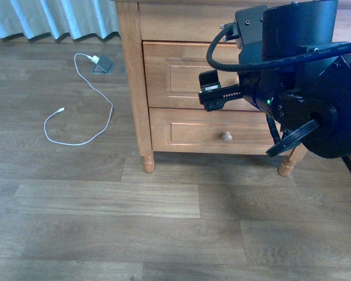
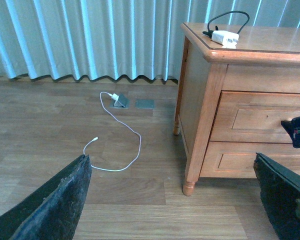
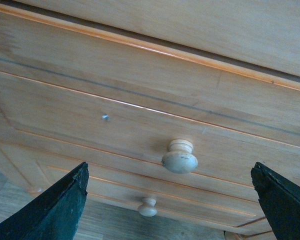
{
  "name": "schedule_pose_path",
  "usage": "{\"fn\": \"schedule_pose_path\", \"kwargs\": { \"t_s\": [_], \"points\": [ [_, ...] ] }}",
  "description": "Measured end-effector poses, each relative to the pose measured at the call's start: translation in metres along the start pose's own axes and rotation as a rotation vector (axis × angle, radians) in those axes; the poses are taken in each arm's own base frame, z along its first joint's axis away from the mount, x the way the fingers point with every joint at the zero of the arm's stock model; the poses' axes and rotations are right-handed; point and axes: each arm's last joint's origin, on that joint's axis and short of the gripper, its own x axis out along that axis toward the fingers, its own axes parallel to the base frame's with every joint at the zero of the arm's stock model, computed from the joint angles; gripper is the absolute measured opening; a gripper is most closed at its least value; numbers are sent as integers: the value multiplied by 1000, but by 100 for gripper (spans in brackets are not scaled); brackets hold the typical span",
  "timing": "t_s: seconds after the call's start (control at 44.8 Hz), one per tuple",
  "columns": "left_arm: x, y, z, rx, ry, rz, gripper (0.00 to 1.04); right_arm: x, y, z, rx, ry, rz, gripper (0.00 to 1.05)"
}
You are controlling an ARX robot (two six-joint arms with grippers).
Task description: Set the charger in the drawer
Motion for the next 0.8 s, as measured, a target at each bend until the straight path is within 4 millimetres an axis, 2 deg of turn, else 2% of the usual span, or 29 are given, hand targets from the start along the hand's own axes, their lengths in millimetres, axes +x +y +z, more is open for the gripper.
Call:
{"fn": "schedule_pose_path", "kwargs": {
  "t_s": [0.223,0.357,0.803],
  "points": [
    [0,0,0,0,0,0,99,25,-9,-10,23,26,-38,96],
    [0,0,0,0,0,0,99,34,-9,-13,36,33,-42,96],
    [0,0,0,0,0,0,99,44,3,-17,45,31,-52,96]
  ]
}}
